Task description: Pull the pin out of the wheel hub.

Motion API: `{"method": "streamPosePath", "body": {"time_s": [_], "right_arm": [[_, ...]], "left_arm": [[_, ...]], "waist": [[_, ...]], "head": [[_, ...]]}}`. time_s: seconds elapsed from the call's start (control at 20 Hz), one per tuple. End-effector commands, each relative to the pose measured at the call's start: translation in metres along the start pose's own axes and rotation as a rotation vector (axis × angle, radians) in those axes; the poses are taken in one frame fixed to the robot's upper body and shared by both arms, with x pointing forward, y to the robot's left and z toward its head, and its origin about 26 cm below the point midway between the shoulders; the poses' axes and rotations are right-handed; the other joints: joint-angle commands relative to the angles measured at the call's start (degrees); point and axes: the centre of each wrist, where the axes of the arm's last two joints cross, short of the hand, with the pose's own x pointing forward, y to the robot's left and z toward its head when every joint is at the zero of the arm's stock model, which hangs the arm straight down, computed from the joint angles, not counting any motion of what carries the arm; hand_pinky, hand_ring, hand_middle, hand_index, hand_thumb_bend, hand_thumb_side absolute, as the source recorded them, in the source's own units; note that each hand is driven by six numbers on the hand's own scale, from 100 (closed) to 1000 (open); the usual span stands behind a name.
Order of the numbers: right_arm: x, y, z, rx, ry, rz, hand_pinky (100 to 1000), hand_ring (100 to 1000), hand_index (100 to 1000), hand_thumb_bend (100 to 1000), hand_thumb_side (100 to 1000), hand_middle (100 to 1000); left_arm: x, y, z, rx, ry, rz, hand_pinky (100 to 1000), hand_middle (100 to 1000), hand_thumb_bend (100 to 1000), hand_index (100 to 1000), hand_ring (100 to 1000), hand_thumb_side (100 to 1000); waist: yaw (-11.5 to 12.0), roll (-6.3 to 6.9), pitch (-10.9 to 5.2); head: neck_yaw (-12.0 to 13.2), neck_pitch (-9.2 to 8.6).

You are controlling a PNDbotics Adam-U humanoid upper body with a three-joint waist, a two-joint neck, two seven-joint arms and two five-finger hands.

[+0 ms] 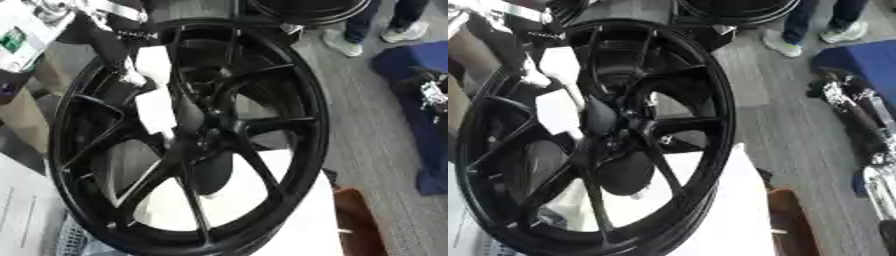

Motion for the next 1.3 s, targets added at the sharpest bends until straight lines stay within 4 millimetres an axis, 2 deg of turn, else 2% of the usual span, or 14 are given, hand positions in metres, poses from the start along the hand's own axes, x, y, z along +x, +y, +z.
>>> {"method": "streamPosePath", "body": {"time_s": [0.05, 0.15, 0.35, 0.45, 0.55, 0.7, 0.9, 1.0, 1.1, 1.15, 1.2, 1.25, 1.3], "right_arm": [[0.006, -0.005, -0.003, -0.002, -0.022, 0.008, 972, 760, 828, 100, 584, 684], [0.006, -0.005, -0.002, -0.002, -0.023, 0.008, 972, 759, 828, 100, 582, 684], [0.007, -0.007, -0.002, -0.007, -0.028, 0.009, 972, 759, 828, 100, 579, 683], [0.008, -0.008, -0.002, -0.010, -0.032, 0.012, 972, 759, 828, 100, 576, 683], [0.009, -0.010, -0.001, -0.019, -0.035, 0.017, 972, 759, 828, 100, 573, 683], [0.010, -0.013, 0.000, -0.035, -0.039, 0.025, 971, 759, 828, 100, 568, 683], [0.012, -0.015, 0.001, -0.044, -0.048, 0.025, 971, 759, 827, 100, 557, 682], [0.013, -0.015, 0.000, -0.047, -0.053, 0.021, 971, 759, 827, 100, 554, 682], [0.014, -0.014, -0.001, -0.047, -0.056, 0.016, 971, 758, 827, 100, 554, 682], [0.014, -0.014, -0.001, -0.046, -0.057, 0.015, 971, 758, 827, 100, 553, 682], [0.014, -0.014, -0.001, -0.047, -0.058, 0.013, 971, 758, 827, 100, 552, 682], [0.015, -0.014, -0.001, -0.048, -0.059, 0.012, 971, 758, 827, 100, 551, 682], [0.015, -0.014, -0.001, -0.049, -0.060, 0.011, 971, 758, 827, 100, 550, 682]], "left_arm": [[0.000, 0.023, 0.032, 0.084, 0.001, 0.009, 660, 275, 307, 433, 484, 202], [-0.001, 0.032, 0.048, 0.133, 0.000, 0.029, 656, 263, 296, 430, 474, 192], [-0.010, 0.052, 0.095, 0.306, 0.010, 0.087, 653, 239, 281, 422, 455, 167], [-0.026, 0.055, 0.122, 0.419, 0.053, 0.126, 654, 234, 277, 422, 452, 158], [-0.055, 0.049, 0.150, 0.514, 0.133, 0.184, 654, 229, 270, 422, 447, 154], [-0.106, 0.023, 0.187, 0.602, 0.287, 0.289, 650, 226, 266, 424, 444, 150], [-0.167, -0.032, 0.226, 0.651, 0.510, 0.433, 655, 237, 252, 436, 451, 171], [-0.187, -0.061, 0.237, 0.648, 0.579, 0.494, 664, 251, 263, 451, 462, 175], [-0.201, -0.088, 0.243, 0.630, 0.632, 0.538, 685, 331, 294, 533, 497, 201], [-0.206, -0.099, 0.245, 0.623, 0.650, 0.556, 690, 342, 297, 545, 504, 207], [-0.210, -0.110, 0.246, 0.613, 0.662, 0.570, 751, 502, 370, 717, 602, 289], [-0.213, -0.121, 0.247, 0.599, 0.670, 0.580, 777, 555, 400, 772, 644, 334], [-0.215, -0.131, 0.247, 0.586, 0.675, 0.585, 829, 718, 552, 874, 752, 545]], "waist": [[0.1, -0.40, -1.04], [0.3, -0.49, -1.13], [0.7, -0.73, -1.26], [1.1, -0.82, -1.33], [1.8, -0.82, -1.39], [2.6, -0.81, -1.52], [3.1, -1.03, -1.68], [3.2, -1.12, -1.69], [3.3, -1.20, -1.64], [3.3, -1.21, -1.61], [3.3, -1.24, -1.58], [3.3, -1.25, -1.55], [3.3, -1.27, -1.53]], "head": [[-0.1, -0.35], [-0.2, -0.33], [-0.5, -0.11], [-0.7, 0.12], [-1.1, 0.36], [-1.6, 0.49], [-1.7, 0.35], [-1.6, 0.36], [-1.4, 0.21], [-1.3, 0.13], [-1.3, 0.00], [-1.2, -0.11], [-1.3, -0.19]]}}
